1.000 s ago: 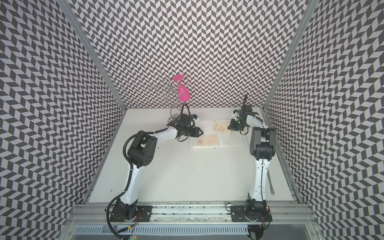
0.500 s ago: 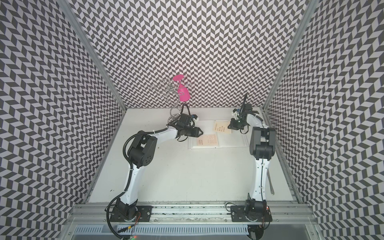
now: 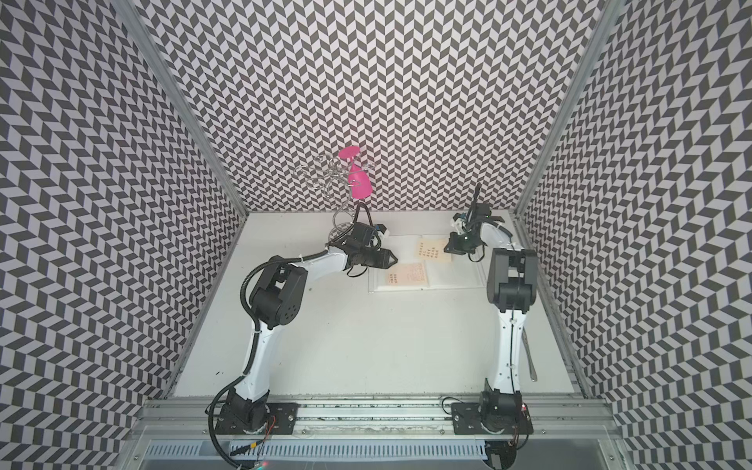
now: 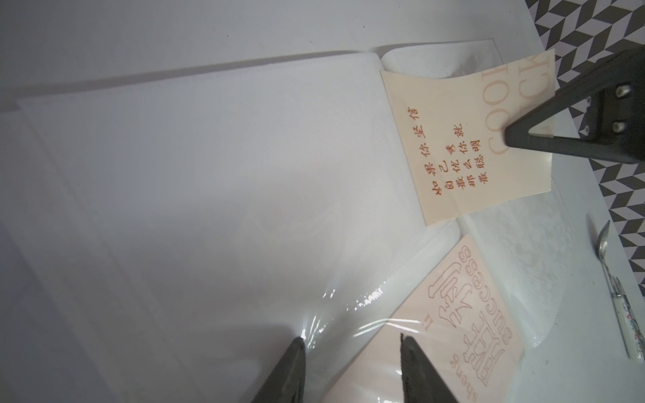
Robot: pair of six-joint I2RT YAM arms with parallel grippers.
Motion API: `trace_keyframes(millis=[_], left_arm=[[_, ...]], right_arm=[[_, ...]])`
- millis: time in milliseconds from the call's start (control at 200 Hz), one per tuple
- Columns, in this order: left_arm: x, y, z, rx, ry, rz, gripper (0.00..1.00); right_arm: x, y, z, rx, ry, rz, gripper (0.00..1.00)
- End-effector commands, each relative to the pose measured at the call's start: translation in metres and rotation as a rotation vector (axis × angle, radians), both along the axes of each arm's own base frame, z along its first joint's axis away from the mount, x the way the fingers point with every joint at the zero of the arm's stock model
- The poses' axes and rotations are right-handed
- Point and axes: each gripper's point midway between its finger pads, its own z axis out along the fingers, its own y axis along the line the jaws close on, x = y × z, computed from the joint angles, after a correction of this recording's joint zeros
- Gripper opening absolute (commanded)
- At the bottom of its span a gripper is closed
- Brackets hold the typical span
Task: Place the photos into the photo albums
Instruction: Insert the photo into the photo album.
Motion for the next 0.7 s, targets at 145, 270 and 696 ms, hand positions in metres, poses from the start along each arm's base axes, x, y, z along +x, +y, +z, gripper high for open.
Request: trace_keyframes(millis=[145,270,696], left_arm=[[-0.017,0.034,-0.03,0.107,0.123,0.054,0.47],[-0.013,0.037,-0.022,0.098,0.112,0.061,0.47],[-0.006,0.059,-0.045,0.158,0.14,0.104,0.46]], right_arm=[[-0.002,0.021,-0.01,-0.015,0.014,0.069,0.03],[0.0,0.028,-0.006,-0.012,0.0,0.082,0.03],[-0.001,0.024,-0.017,-0.053,0.031,0.143,0.03]])
